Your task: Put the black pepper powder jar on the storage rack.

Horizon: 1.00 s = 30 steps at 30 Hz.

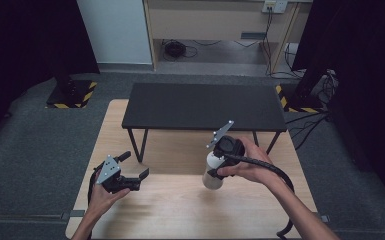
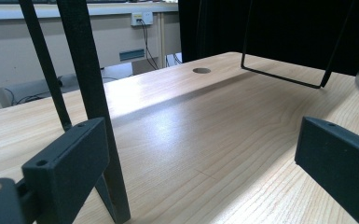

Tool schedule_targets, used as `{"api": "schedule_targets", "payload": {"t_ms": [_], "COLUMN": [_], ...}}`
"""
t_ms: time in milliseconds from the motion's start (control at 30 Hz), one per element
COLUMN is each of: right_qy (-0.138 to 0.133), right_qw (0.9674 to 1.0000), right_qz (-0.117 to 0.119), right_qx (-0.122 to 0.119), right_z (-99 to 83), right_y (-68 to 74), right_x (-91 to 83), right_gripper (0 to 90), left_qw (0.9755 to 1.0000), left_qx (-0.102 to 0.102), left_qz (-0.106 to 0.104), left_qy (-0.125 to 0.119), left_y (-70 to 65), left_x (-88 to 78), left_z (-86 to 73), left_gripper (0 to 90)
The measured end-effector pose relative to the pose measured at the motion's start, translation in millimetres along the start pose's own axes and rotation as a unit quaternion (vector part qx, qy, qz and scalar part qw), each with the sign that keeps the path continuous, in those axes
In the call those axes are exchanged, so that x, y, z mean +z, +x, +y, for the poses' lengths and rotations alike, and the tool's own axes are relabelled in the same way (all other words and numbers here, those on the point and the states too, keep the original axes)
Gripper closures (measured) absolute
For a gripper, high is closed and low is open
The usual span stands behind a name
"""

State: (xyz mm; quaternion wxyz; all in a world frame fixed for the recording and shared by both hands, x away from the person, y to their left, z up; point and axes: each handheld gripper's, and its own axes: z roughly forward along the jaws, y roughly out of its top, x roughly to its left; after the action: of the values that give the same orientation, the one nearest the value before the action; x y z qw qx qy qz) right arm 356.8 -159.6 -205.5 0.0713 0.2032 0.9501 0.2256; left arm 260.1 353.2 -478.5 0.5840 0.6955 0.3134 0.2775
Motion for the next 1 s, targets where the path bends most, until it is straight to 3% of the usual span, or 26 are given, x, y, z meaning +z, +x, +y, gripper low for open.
{"api": "schedule_targets", "payload": {"t_ms": [100,133,233,400,633,800,1000], "right_qy": [-0.002,-0.004,-0.009,-0.014,-0.023,-0.027,-0.032], "right_qw": [1.0,0.9999,0.9996,0.9992,0.9989,0.9987,0.9981], "right_qz": [-0.005,-0.011,-0.015,-0.031,-0.032,-0.037,-0.044], "right_qx": [0.007,0.012,0.021,0.02,0.025,0.022,0.027], "right_z": [2.8,6.3,9.6,18.7,31.8,42.4,52.1], "right_y": [0.5,1.0,-0.5,2.6,1.2,1.9,-2.1], "right_x": [-12.3,-26.7,-43.5,-70.8,-106.1,-126.2,-136.8], "right_gripper": [33.3,33.3,33.3,33.3,33.3,33.3,33.3], "left_qw": [1.0,1.0,1.0,1.0,1.0,1.0,1.0], "left_qx": [0.0,0.0,0.001,0.002,0.003,0.002,0.003], "left_qz": [0.0,0.0,0.0,-0.001,-0.002,-0.002,-0.003], "left_qy": [0.0,0.001,0.001,0.002,0.003,0.004,0.006], "left_y": [-0.1,-0.1,-0.2,-0.2,-0.2,-0.1,-0.4], "left_x": [0.1,0.2,0.4,0.5,0.5,0.8,1.5], "left_z": [-0.1,-0.1,-0.1,0.1,0.6,0.4,0.5], "left_gripper": [2.2,2.2,2.2,2.2,2.2,2.2,2.2]}}
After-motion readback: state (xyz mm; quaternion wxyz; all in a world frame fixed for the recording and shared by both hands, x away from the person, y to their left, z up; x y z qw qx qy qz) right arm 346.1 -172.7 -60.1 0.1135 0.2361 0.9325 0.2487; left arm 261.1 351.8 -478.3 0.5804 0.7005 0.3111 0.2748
